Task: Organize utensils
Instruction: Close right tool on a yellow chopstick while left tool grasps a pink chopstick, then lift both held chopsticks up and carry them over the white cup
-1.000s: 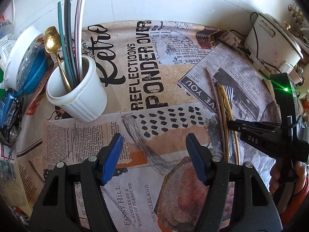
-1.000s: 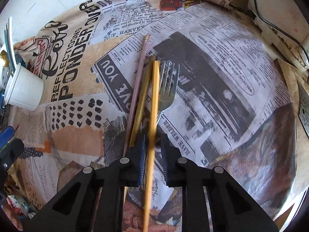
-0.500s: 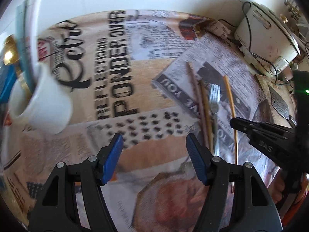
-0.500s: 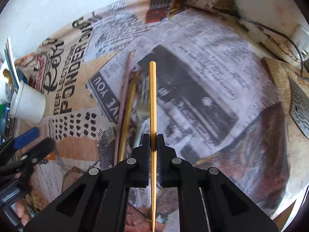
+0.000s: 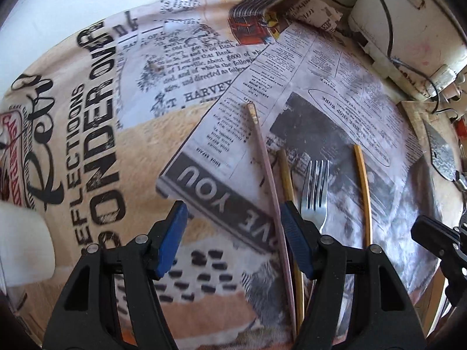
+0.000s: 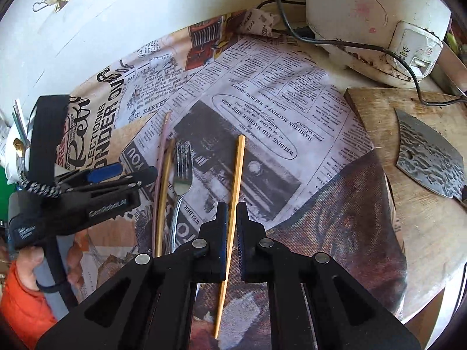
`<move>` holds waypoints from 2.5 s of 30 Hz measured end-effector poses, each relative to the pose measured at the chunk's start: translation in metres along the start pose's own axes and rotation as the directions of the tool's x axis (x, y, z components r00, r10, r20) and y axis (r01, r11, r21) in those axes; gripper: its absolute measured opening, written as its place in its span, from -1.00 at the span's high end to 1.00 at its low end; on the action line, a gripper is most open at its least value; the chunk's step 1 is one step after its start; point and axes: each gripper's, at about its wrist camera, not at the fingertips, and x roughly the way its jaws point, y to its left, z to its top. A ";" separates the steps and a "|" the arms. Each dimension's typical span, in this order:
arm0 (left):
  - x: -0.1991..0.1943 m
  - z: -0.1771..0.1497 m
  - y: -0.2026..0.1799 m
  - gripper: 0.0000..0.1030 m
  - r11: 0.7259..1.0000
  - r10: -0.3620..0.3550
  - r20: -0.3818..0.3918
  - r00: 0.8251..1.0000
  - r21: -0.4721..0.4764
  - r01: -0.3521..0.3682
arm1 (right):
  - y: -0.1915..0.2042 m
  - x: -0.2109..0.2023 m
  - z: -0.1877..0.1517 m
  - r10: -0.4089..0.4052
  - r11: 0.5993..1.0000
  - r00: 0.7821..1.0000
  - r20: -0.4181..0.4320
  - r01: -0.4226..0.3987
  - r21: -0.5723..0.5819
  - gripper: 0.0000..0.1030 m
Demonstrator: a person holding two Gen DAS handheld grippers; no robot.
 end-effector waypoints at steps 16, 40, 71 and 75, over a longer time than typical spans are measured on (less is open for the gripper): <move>0.013 0.025 -0.016 0.54 0.998 0.013 0.034 0.999 0.068 -0.015 | 0.000 0.042 0.006 0.069 0.997 0.987 -0.143 -0.072 -0.016 0.69; 0.028 0.035 -0.052 0.86 0.986 -0.134 -0.069 0.989 0.087 0.140 | -0.008 0.043 -0.006 0.089 0.995 0.984 -0.154 -0.094 -0.025 0.70; -0.065 -0.018 0.031 0.90 0.981 -0.162 0.188 0.969 -0.079 0.179 | 0.006 0.052 0.005 0.004 0.999 0.989 -0.146 -0.012 -0.053 0.53; -0.067 -0.018 0.034 0.90 0.981 -0.158 0.196 0.968 -0.082 0.176 | 0.022 0.062 0.018 0.023 0.995 0.988 -0.152 -0.038 -0.096 0.69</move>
